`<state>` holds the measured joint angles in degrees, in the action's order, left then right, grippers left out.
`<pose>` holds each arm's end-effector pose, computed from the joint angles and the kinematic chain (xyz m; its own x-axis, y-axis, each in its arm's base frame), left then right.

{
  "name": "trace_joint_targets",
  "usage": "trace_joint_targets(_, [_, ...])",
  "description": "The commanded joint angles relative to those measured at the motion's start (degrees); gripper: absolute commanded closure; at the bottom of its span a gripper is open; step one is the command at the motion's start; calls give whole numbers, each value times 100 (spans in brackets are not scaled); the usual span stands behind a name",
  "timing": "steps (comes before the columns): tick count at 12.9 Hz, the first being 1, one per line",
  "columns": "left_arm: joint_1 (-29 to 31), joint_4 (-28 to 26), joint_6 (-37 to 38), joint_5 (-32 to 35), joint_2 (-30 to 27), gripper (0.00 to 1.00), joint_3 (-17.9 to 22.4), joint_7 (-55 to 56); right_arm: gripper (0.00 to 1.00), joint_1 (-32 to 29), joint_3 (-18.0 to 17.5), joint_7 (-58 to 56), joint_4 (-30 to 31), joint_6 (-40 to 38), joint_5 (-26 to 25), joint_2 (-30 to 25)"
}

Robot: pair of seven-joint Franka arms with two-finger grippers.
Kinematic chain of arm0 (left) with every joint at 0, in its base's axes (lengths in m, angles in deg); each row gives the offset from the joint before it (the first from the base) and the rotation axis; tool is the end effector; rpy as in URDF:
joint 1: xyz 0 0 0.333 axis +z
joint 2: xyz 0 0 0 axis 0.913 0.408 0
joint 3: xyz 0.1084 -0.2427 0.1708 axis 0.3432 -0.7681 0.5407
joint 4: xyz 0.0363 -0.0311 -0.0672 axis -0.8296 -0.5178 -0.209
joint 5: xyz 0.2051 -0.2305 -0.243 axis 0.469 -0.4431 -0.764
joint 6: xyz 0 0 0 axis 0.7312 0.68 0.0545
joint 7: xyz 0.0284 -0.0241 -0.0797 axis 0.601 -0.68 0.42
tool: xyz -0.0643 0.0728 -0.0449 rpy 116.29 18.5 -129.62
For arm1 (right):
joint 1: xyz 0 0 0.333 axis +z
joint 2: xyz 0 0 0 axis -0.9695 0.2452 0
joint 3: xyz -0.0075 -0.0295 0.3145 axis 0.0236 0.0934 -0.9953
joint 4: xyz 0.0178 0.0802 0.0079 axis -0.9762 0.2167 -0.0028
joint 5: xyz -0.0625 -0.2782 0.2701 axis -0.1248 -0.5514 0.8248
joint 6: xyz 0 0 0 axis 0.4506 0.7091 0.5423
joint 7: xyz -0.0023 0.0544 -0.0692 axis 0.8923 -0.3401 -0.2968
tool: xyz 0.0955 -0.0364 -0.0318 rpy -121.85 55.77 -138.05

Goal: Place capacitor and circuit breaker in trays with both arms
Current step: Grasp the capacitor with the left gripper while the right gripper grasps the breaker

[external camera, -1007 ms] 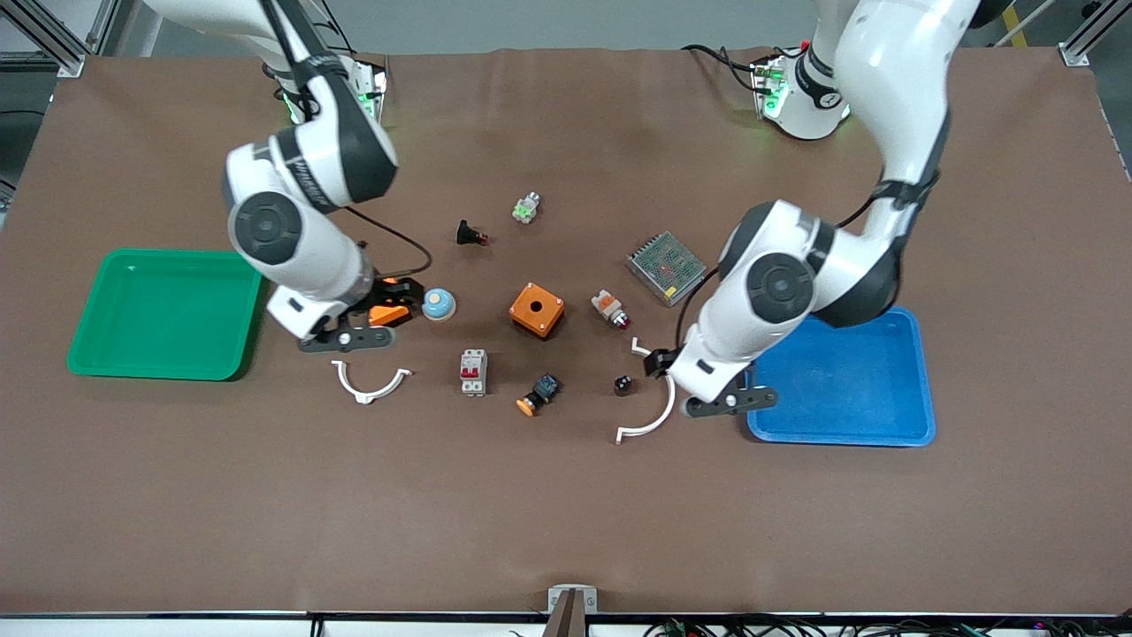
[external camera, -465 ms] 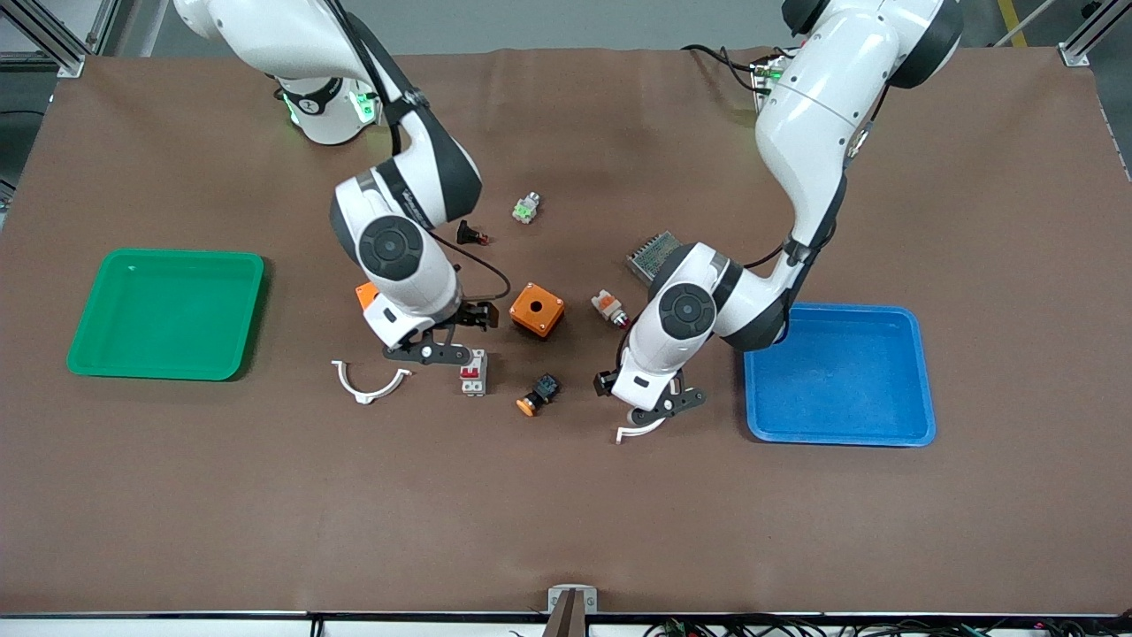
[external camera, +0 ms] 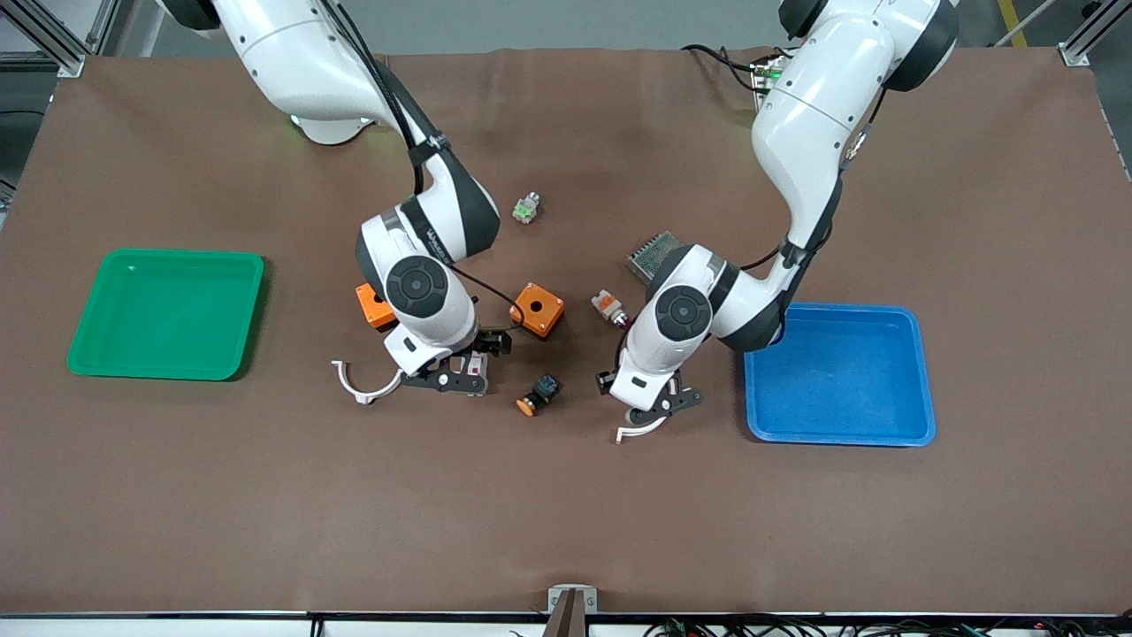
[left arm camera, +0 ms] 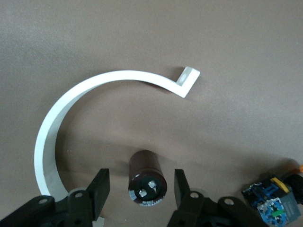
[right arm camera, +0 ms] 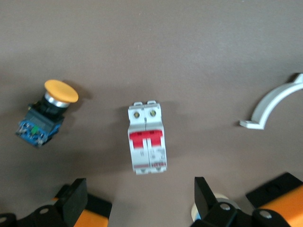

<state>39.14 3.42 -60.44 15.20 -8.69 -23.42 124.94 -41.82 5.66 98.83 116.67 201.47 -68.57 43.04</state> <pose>0.6108 -0.4116 0.2027 0.9474 0.3195 -0.0211 0.3192 -0.9374 0.1391 0.6000 0.3592 0.2667 0.9918 -0.1054 -0.0719 -0.1044 -0.9944 0.0186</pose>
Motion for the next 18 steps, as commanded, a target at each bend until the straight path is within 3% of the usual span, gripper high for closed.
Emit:
trace_joint_targets(1, [-82,93,6,96,73,43,69,122,0,-59,-2,16,-242,212,110,300])
trace_joint_targets(2, [-82,93,6,96,64,48,69,113,0,-59,-2,34,-242,222,75,370])
trace_joint_targets(6, [-82,93,59,218,38,95,78,86,0,-76,7,16,-251,477,48,564])
trace_joint_targets(9, [67,40,759,665,-391,100,87,95,5,-67,7,60,-242,477,119,661])
trace_joint_targets(11, [365,-99,1331,685,-883,100,78,-1,27,-76,7,165,-233,468,128,696])
trace_joint_targets(12, [549,-310,1333,685,-1094,100,78,-149,61,-94,7,279,-242,451,119,696])
trace_joint_targets(13, [742,-599,1333,685,-1322,100,78,-377,73,-111,7,297,-242,450,119,696])
trace_joint_targets(15, [1199,-1336,1333,685,-1840,100,78,-904,87,-103,7,306,-251,459,127,679])
trace_joint_targets(18, [2008,-2400,888,859,-2229,100,78,-1775,92,-242,42,262,-426,346,127,495])
